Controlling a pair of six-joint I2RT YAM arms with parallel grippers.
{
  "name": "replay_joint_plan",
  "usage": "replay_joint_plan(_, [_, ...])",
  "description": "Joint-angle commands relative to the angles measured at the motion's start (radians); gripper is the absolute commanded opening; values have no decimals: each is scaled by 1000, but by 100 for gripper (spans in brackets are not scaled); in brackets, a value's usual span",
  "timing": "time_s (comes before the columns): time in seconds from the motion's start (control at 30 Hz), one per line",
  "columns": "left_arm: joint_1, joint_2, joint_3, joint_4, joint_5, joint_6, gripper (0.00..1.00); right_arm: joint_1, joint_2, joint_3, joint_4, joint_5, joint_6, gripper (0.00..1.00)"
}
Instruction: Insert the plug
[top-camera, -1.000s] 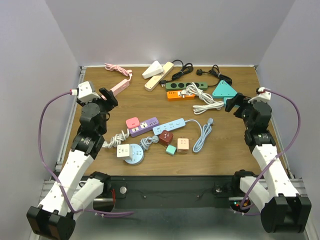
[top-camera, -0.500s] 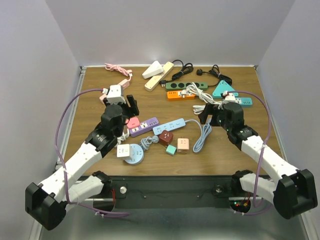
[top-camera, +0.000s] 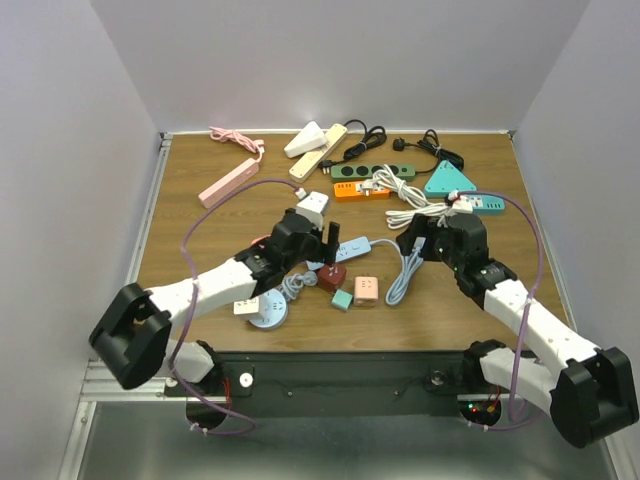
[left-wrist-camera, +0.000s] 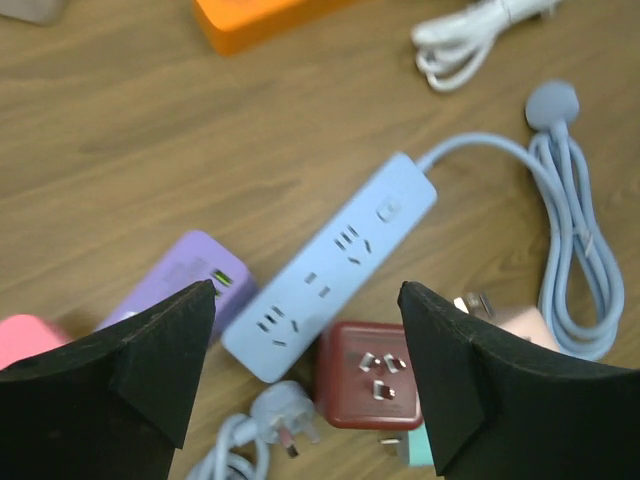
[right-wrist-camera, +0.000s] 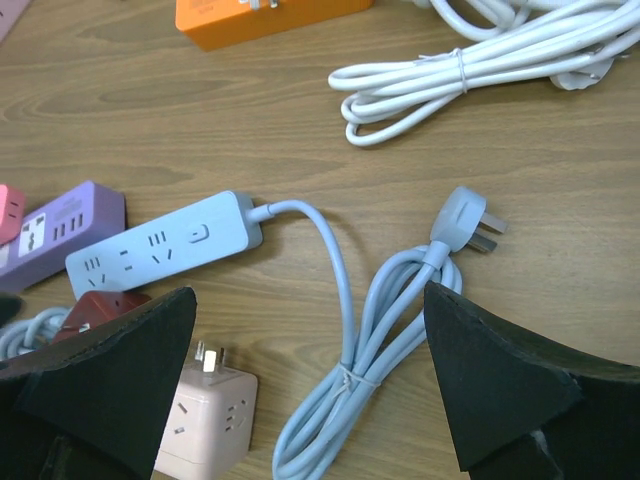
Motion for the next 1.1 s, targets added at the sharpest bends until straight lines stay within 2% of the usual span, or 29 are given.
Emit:
replay_joint_plan(0.0, [-52,60,78,17,72,-15,88,5,-46,5,12,32,28,100])
replay_joint_plan(0.23, [-106,112,104,-1,73,-51,90,7,-52,-7,4,46,27,100])
replay_joint_plan(0.73, [-165,218,148,-207,-109,-72,92,7,-52,-16,4,64,8,100])
replay_joint_plan(0.93, [-165,225,135,-207,-63,-74,91,5,-42,-19,4,64,2,100])
replay_joint_plan(1.07, [-165,237,116,-207,-46,-72,86,7,-48,-21,4,64,-3,100])
